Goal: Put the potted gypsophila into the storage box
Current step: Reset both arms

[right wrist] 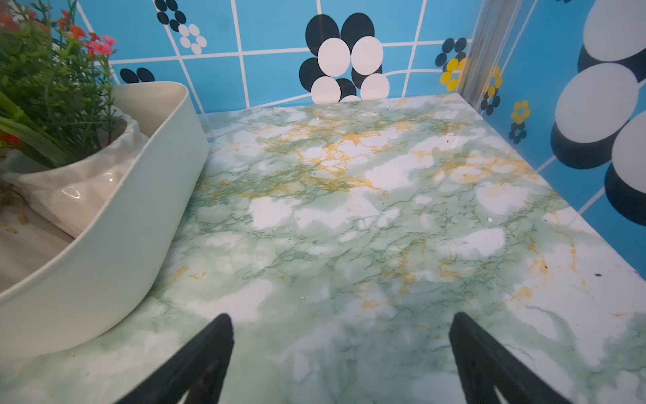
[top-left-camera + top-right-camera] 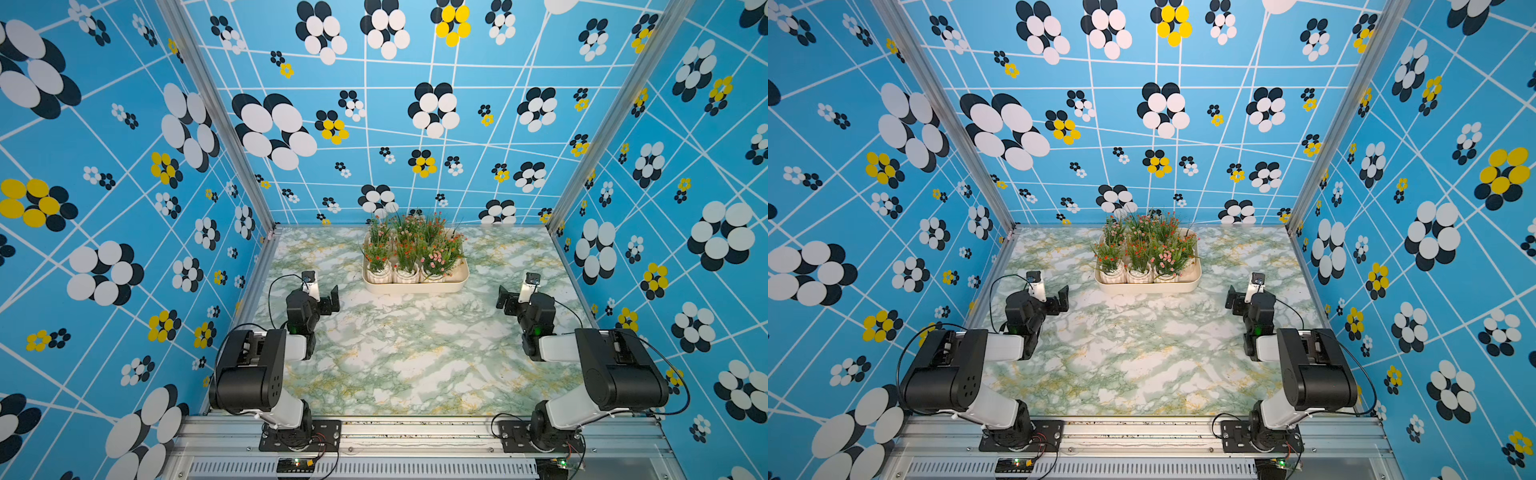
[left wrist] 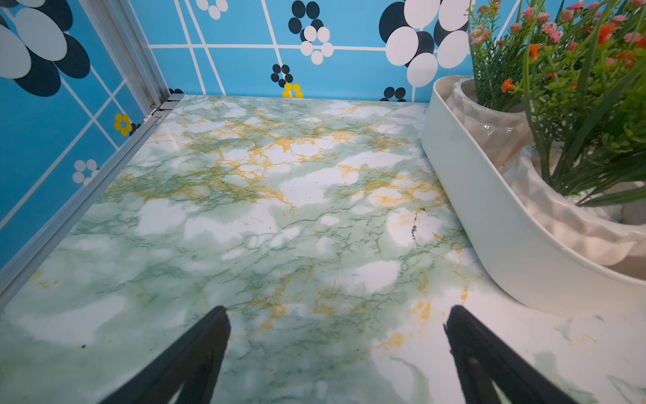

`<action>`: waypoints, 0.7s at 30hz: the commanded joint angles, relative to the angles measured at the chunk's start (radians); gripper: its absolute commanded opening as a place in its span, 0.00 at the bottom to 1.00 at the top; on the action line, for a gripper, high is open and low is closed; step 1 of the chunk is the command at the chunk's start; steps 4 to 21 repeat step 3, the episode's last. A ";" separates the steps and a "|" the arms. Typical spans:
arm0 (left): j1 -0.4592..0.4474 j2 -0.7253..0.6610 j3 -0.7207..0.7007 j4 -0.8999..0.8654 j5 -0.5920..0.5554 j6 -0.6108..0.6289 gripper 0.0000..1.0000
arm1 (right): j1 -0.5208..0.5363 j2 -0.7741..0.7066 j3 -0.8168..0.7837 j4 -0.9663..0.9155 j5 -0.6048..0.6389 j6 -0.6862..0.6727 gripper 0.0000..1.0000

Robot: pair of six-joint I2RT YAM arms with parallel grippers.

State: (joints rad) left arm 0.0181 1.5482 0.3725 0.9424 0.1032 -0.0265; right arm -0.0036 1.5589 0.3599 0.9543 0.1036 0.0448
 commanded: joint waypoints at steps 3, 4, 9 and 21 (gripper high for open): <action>-0.009 0.009 0.010 -0.010 -0.019 0.022 0.99 | -0.006 0.000 -0.002 0.021 0.022 0.018 0.99; -0.009 0.009 0.010 -0.010 -0.019 0.022 0.99 | -0.006 0.000 -0.002 0.021 0.022 0.018 0.99; -0.009 0.009 0.010 -0.010 -0.019 0.022 0.99 | -0.006 0.000 -0.002 0.021 0.022 0.018 0.99; -0.009 0.009 0.010 -0.010 -0.019 0.022 0.99 | -0.006 0.000 -0.002 0.021 0.022 0.018 0.99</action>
